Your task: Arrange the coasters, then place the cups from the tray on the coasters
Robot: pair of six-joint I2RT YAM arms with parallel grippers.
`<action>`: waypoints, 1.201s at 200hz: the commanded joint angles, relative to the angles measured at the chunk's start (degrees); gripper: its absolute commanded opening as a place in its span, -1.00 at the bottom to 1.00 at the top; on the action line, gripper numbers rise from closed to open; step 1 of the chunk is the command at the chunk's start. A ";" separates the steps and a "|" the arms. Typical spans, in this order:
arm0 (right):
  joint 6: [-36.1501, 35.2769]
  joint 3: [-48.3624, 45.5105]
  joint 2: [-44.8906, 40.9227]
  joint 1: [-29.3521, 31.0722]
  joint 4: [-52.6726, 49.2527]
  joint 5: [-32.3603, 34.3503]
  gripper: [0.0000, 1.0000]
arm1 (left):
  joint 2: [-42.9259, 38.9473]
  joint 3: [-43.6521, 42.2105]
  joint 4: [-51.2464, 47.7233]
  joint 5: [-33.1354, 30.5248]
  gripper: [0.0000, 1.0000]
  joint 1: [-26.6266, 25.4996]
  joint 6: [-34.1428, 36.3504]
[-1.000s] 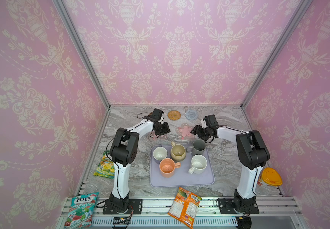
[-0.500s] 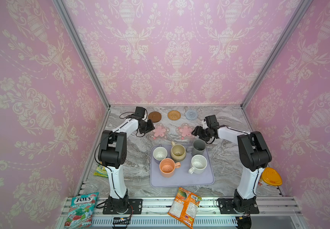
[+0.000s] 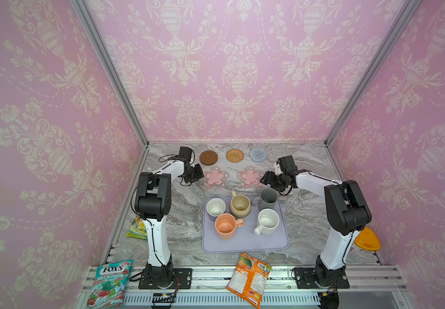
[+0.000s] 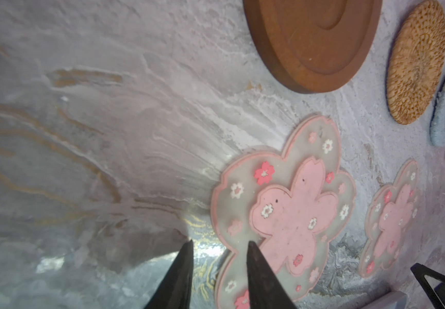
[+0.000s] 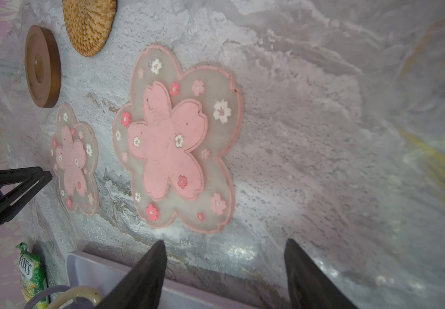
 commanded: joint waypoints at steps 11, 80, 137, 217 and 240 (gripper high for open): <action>-1.71 -1.12 -3.24 -0.49 -1.48 1.42 0.42 | 1.82 0.21 1.56 0.93 -0.27 0.36 0.44; -1.96 -1.98 -4.74 -1.02 -2.00 1.98 0.43 | 3.19 -2.82 6.57 6.36 -0.27 0.32 -2.12; -1.54 -2.52 -4.87 -1.32 -1.65 1.89 0.44 | 2.42 -5.18 6.92 7.95 -0.27 -0.22 -2.16; -1.43 -3.90 -5.66 -1.28 -1.22 2.07 0.44 | -0.73 -10.59 10.61 8.02 -0.26 -1.15 -5.78; -0.97 -4.32 -5.75 -1.22 -0.95 1.91 0.43 | -0.98 -11.51 11.85 8.70 -0.26 -1.71 -6.91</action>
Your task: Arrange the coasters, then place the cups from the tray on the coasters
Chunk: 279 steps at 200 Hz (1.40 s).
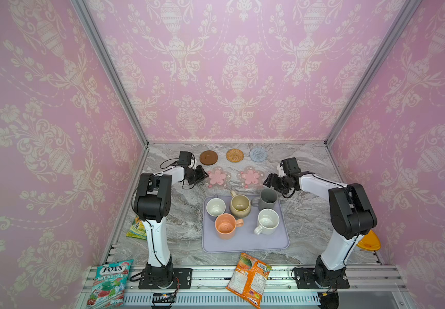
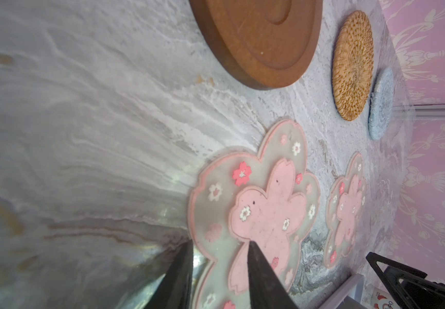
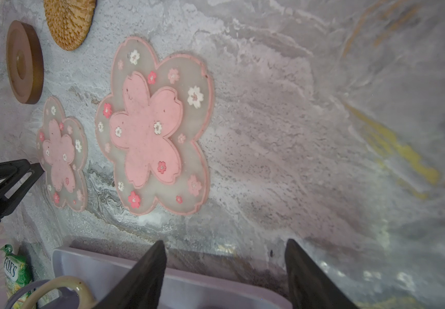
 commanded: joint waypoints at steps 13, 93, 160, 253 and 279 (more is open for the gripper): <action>0.02 -1.03 -3.13 -0.27 0.14 0.63 0.44 | 0.31 -3.18 -3.00 0.67 -0.26 -1.60 -2.69; 0.23 -1.84 -3.94 -0.28 0.25 0.76 0.44 | -1.73 -5.95 -1.41 1.29 -0.26 -3.26 -4.96; 0.18 -2.56 -4.98 -0.28 0.27 0.87 0.44 | -2.93 -7.06 -1.09 1.21 -0.26 -3.40 -5.22; -1.08 -2.70 -7.04 -0.78 -1.44 1.69 0.44 | -1.98 0.85 -11.10 -5.96 -0.25 -3.12 0.81; -1.33 -3.01 -7.40 -1.02 -1.70 1.80 0.44 | -0.24 3.76 -12.83 -6.62 -0.25 -2.87 1.55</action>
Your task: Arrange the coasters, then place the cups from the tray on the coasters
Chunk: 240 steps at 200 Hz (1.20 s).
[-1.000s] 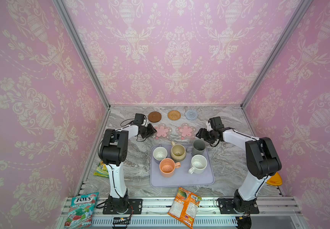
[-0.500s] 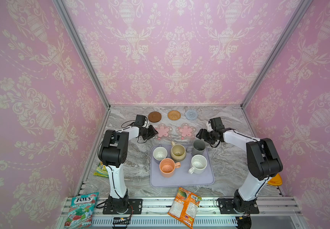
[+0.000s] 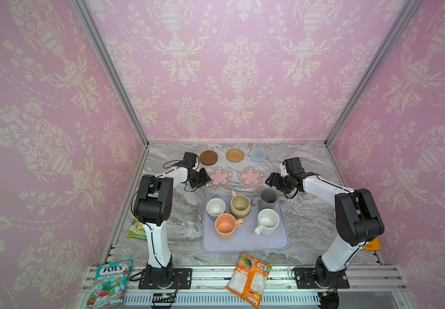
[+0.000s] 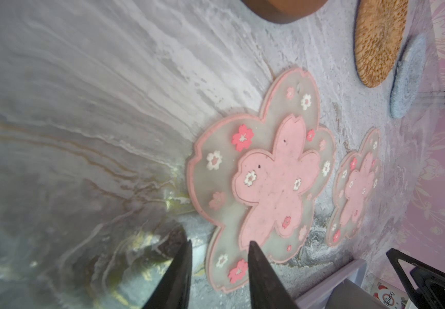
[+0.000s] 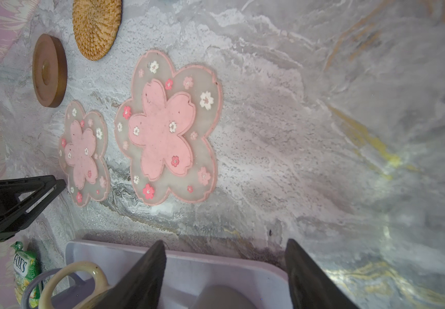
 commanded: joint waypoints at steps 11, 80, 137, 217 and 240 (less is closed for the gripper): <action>-1.31 -1.22 -2.68 -0.73 -1.59 1.17 0.44 | 2.91 3.76 -5.03 -3.24 -0.25 0.10 2.90; -1.31 -1.47 -2.49 -1.09 -1.43 0.93 0.44 | 6.01 4.21 -2.10 -0.71 -0.25 0.05 1.03; -1.22 -2.52 -2.72 -1.16 -0.98 1.03 0.44 | 7.34 6.15 -1.17 0.18 -0.25 0.09 0.47; -1.41 -2.67 -3.77 -1.71 -0.98 1.46 0.44 | 3.07 3.94 -2.63 -2.24 -0.25 0.10 2.09; -1.76 -2.83 -4.60 -1.75 -1.22 2.09 0.44 | -0.84 1.94 -3.00 -3.66 -0.24 0.06 2.77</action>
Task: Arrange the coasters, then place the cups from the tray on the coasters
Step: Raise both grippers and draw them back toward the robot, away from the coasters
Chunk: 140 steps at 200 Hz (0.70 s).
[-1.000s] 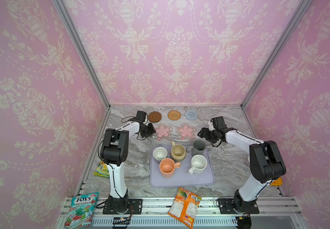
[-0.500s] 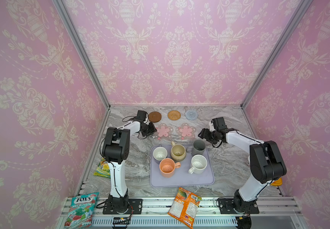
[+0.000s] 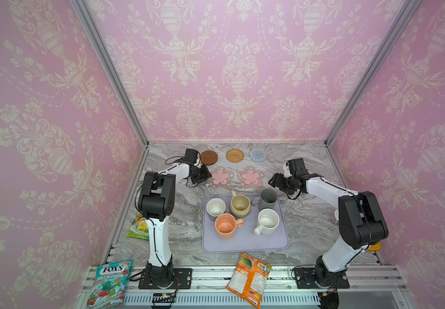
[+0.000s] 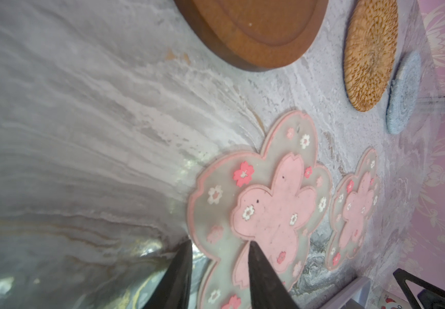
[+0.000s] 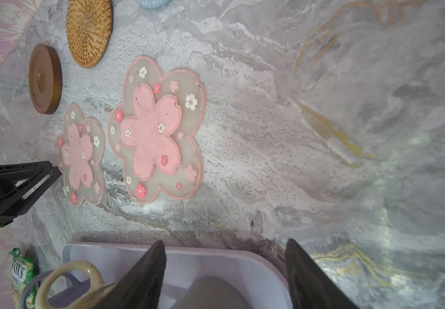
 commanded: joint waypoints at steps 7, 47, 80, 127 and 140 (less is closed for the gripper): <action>-1.97 -0.93 -2.66 -0.42 -0.94 1.71 0.44 | -6.24 -3.71 -3.07 -3.94 -0.24 0.06 2.07; -4.47 -1.48 -6.38 -0.51 -1.80 4.35 0.45 | -13.76 -5.12 -8.07 -9.26 -0.23 0.05 6.23; -6.88 -1.16 -9.79 -0.87 -5.04 6.99 0.46 | -18.47 -5.30 -12.29 -14.07 -0.22 0.01 8.52; -10.58 -0.99 -16.44 -1.58 -10.16 10.80 0.47 | -24.41 -6.83 -16.65 -17.84 -0.22 0.00 11.60; -11.40 -1.05 -18.28 -1.82 -11.69 11.84 0.47 | -25.97 -7.61 -17.50 -18.38 -0.22 0.01 12.03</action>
